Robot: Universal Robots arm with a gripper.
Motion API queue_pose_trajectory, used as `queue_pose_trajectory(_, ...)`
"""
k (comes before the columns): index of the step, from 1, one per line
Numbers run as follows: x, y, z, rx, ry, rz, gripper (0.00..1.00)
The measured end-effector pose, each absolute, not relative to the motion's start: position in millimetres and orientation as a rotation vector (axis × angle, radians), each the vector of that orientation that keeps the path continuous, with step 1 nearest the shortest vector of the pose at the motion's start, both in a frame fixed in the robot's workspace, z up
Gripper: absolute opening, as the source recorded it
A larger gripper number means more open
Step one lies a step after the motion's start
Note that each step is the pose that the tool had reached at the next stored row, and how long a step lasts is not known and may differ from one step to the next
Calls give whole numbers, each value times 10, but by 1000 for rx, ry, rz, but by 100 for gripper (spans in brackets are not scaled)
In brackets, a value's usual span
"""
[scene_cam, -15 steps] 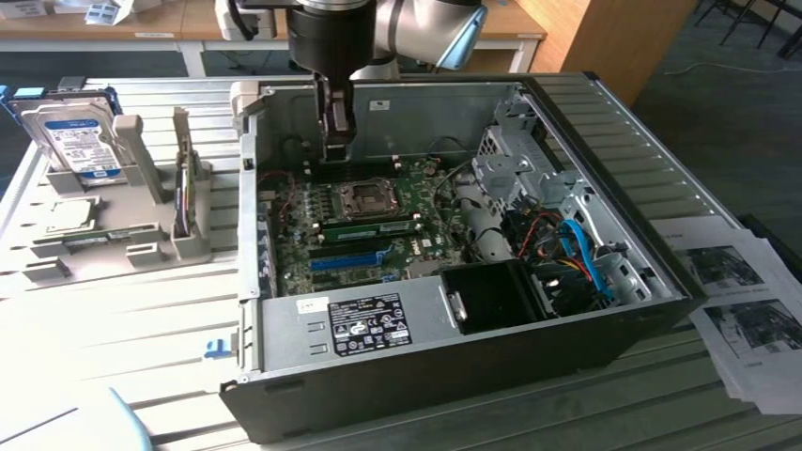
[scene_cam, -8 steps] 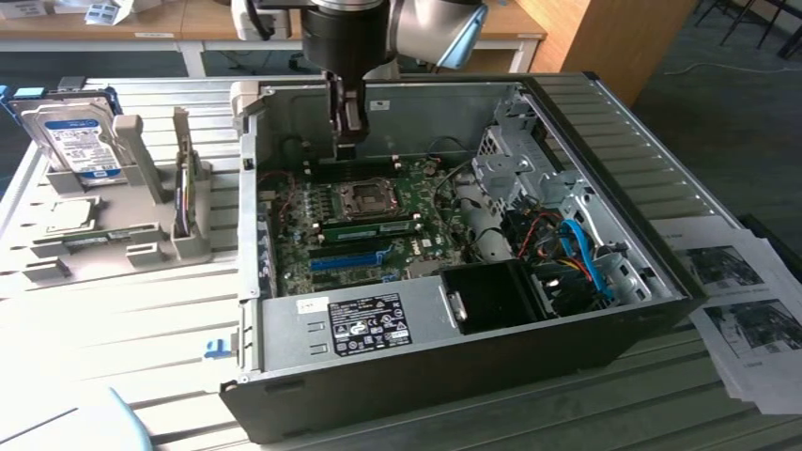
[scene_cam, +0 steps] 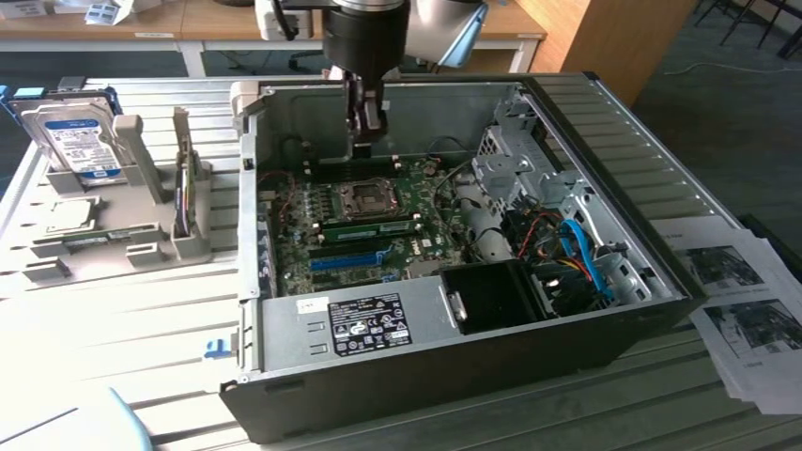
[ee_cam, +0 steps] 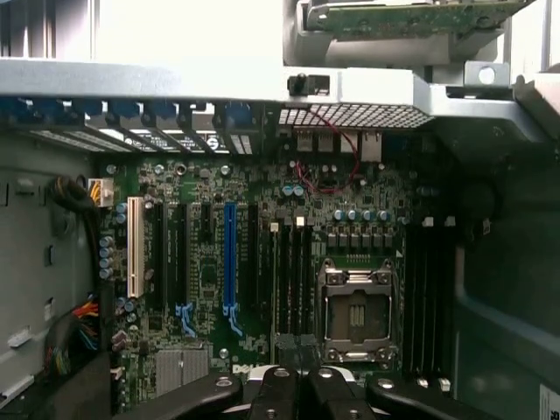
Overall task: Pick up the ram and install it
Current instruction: 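Press down the ram until it locks into place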
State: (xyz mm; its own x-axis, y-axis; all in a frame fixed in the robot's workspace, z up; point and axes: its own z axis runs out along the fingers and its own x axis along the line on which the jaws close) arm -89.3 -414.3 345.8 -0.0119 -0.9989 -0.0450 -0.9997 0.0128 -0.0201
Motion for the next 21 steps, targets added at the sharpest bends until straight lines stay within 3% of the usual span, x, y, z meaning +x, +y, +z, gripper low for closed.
queue_pose_trajectory(21,-771,-4143,3458,-2172,2205,27,9)
